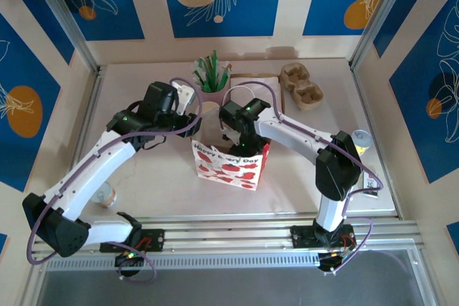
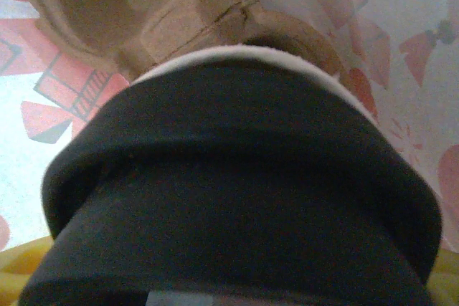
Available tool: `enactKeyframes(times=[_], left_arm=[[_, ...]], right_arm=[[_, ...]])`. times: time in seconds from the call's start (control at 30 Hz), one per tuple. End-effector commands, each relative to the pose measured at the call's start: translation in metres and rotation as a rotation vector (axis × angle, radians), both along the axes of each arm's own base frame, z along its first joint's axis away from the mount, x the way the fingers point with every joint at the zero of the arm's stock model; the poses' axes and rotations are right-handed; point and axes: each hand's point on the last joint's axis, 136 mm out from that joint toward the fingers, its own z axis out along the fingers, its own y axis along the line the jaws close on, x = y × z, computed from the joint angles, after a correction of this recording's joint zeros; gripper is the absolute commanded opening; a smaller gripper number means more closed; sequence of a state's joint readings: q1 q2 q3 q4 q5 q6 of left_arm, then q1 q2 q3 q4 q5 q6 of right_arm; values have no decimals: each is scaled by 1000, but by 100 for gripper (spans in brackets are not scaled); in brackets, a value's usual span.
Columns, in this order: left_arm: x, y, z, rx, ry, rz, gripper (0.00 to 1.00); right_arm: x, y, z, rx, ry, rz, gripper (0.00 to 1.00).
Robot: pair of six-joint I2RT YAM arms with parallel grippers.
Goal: Pack the takeout coffee
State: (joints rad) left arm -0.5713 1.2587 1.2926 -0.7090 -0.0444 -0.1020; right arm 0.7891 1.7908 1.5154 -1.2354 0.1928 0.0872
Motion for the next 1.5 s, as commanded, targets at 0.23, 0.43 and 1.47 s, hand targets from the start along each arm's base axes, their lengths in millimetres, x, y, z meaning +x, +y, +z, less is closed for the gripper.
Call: enactKeyframes(times=[0.23,0.43,1.47], left_arm=[[-1,4,-1,-9,-8,-4,61],[-2,5,-3,-6,-6,-2,62],[-2,8,-4,-4,-27,4,66]], right_arm=[[-13,-5,-17,5,85,-31,72],[-14,-8,-25,-9,96,-38,71],[-16,-12,-35,-14,94,-55,71]])
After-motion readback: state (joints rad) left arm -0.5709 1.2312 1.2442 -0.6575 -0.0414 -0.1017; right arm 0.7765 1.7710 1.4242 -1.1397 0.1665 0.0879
